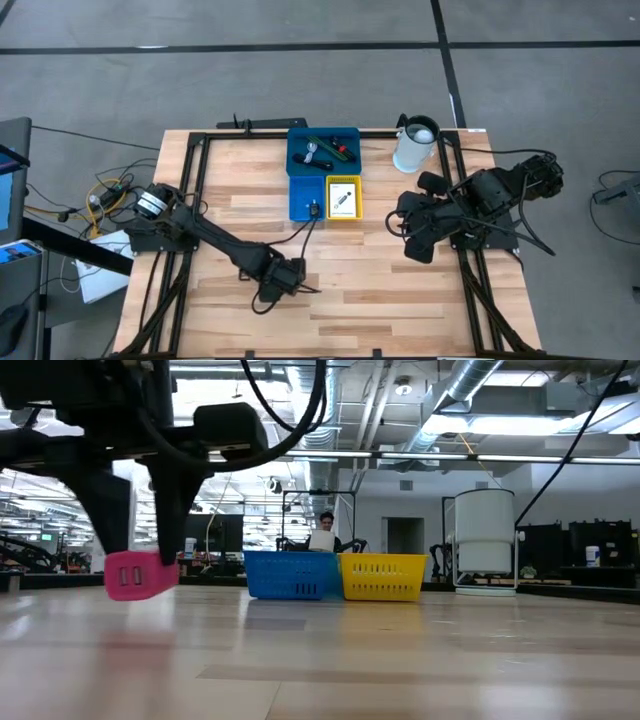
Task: Pick and place items into bin
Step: Put the pink charger adapter into the blue bin
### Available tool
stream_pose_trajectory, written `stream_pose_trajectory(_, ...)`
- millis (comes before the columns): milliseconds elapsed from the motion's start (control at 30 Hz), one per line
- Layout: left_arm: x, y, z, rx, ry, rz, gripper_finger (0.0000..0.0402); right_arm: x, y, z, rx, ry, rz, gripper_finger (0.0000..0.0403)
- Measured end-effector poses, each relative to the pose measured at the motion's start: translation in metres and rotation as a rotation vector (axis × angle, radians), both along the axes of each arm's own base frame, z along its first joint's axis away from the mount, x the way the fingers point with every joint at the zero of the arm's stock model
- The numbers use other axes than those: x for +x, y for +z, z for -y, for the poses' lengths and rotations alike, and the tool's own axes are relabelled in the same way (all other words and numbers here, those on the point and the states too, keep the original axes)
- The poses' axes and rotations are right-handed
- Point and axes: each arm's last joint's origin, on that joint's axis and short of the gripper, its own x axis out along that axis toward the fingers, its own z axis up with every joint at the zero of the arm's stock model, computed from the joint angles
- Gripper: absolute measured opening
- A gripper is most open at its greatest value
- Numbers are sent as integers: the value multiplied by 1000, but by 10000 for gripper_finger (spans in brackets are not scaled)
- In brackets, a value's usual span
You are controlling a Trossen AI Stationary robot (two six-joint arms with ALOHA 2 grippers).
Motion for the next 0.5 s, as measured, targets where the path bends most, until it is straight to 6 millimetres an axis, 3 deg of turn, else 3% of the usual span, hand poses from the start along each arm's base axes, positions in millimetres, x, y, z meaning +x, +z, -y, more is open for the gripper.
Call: stream_pose_trajectory(500,24,18,-39,90,42,49,129,0,0,0,-11,26,-6,118)
